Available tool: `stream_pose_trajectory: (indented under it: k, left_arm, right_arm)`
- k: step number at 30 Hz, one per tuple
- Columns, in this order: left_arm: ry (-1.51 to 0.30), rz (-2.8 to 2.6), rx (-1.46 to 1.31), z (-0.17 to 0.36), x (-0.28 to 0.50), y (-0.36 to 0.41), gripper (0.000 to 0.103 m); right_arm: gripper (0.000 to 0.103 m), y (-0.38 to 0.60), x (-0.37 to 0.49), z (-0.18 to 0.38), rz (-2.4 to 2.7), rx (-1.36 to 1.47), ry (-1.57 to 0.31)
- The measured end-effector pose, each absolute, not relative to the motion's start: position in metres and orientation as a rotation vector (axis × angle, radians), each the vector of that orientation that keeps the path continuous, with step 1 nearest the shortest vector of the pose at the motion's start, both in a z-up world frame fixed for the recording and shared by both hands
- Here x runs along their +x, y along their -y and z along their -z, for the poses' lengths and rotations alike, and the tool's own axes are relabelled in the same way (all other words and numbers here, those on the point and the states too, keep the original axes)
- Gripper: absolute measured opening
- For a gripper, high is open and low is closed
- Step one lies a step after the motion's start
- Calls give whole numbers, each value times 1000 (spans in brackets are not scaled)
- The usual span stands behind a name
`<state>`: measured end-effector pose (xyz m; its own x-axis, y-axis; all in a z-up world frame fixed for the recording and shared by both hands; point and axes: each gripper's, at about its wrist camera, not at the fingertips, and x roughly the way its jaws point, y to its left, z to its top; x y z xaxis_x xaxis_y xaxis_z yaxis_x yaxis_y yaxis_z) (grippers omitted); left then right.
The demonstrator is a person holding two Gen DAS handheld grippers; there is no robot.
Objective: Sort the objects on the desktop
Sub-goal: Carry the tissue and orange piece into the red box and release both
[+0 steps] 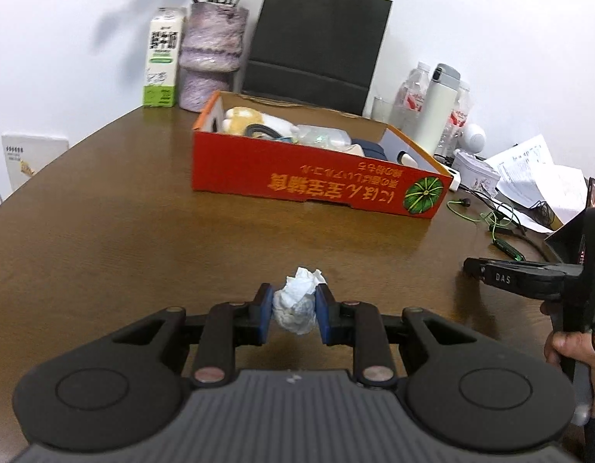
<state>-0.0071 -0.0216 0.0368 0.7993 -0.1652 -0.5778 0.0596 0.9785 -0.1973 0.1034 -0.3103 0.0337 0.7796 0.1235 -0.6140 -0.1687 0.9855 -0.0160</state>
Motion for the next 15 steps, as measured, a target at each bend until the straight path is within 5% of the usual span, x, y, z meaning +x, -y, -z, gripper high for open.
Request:
stream_pose_trajectory:
  k: [15]
  left_arm:
    - [-520, 178, -69, -52, -86, 30, 24]
  right_arm:
    - [13, 254, -63, -86, -435, 31, -547]
